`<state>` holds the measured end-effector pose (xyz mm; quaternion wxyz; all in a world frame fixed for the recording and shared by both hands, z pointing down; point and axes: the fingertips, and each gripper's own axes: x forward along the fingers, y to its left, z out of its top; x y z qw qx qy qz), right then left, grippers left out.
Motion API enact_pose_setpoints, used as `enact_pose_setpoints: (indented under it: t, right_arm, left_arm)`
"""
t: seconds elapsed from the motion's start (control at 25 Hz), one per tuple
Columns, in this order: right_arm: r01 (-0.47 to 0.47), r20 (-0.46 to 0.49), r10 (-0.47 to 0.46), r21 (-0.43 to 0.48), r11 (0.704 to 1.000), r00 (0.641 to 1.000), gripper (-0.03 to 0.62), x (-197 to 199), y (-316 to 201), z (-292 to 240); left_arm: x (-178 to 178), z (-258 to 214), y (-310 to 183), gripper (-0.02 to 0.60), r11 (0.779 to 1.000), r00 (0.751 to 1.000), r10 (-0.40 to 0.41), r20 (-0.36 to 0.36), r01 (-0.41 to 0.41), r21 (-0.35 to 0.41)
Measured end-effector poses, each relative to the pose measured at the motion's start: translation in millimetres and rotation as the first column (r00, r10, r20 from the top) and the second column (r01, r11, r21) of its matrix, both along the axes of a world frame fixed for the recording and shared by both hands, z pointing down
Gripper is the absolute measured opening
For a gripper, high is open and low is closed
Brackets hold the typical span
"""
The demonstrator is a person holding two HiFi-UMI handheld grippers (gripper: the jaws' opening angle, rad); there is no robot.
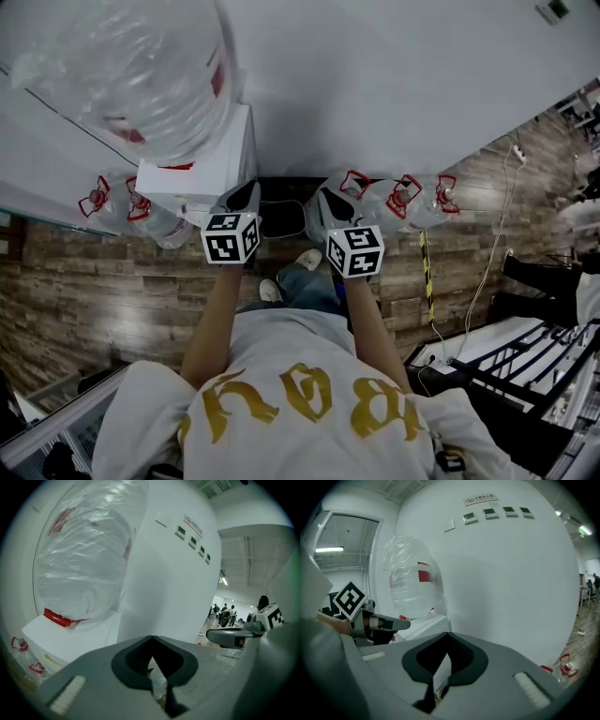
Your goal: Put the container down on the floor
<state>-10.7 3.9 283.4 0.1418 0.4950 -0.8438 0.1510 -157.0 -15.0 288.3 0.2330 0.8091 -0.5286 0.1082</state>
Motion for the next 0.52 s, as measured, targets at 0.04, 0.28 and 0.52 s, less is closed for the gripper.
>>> enact_pose_setpoints:
  t: [0.04,0.28,0.52]
  right_arm:
    - [0.0,0.0,0.0,-0.002,1.0,1.0,0.026,-0.9,0.5,1.1]
    - [-0.001,0.001,0.001,-0.012,1.0,1.0,0.026,-1.8,3.5,5.5]
    - [-0.012,0.045,0.013,-0.028,1.0,0.999,0.026,-6.0,5.7,8.3]
  left_arm:
    - [-0.9,1.0,0.6,0.0,1.0,1.0,-0.003,-0.003,0.003,-0.002]
    - [-1.3,5.1,3.6,0.0,1.0,1.0,0.0,0.02,0.0,0.001]
    - [-6.2,-0.2,4.2,0.0,0.999,1.0,-0.014,0.01,0.013,0.042]
